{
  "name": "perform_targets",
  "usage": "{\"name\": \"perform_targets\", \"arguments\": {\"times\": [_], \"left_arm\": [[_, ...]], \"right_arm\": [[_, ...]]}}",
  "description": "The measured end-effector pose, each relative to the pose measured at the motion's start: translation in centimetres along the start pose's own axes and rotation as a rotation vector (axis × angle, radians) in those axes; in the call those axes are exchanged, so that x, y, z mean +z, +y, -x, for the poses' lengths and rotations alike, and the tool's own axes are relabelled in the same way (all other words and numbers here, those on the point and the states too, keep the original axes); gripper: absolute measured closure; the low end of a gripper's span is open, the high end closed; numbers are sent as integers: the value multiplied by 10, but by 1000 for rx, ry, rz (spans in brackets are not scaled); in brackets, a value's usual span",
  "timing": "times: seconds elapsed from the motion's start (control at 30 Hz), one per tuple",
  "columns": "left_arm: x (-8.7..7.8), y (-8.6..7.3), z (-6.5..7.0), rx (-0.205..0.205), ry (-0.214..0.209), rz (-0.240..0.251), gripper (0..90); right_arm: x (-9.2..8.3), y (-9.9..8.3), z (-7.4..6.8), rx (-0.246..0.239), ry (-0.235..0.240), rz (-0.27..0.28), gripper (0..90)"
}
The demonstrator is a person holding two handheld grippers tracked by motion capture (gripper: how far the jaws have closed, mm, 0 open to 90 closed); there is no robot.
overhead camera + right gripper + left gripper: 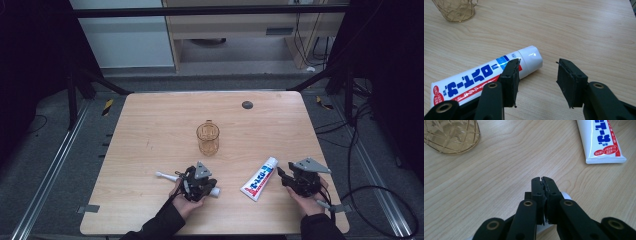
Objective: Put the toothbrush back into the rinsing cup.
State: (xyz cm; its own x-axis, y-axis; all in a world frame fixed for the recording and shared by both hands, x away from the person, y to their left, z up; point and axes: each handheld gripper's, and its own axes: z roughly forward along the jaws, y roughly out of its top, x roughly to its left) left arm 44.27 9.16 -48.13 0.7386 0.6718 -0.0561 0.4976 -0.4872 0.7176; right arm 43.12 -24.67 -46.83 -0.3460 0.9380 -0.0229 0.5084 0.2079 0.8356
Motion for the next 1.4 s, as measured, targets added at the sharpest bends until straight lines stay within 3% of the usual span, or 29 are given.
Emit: {"name": "perform_targets", "arguments": {"times": [0.47,1.4], "left_arm": [[-12,-7,1,13,-24,-7,869],[-32,-26,-5,-6,-28,-20,869]], "right_arm": [[0,0,1,0,2,-5,515],[-1,-1,1,2,-5,-6,509]]}}
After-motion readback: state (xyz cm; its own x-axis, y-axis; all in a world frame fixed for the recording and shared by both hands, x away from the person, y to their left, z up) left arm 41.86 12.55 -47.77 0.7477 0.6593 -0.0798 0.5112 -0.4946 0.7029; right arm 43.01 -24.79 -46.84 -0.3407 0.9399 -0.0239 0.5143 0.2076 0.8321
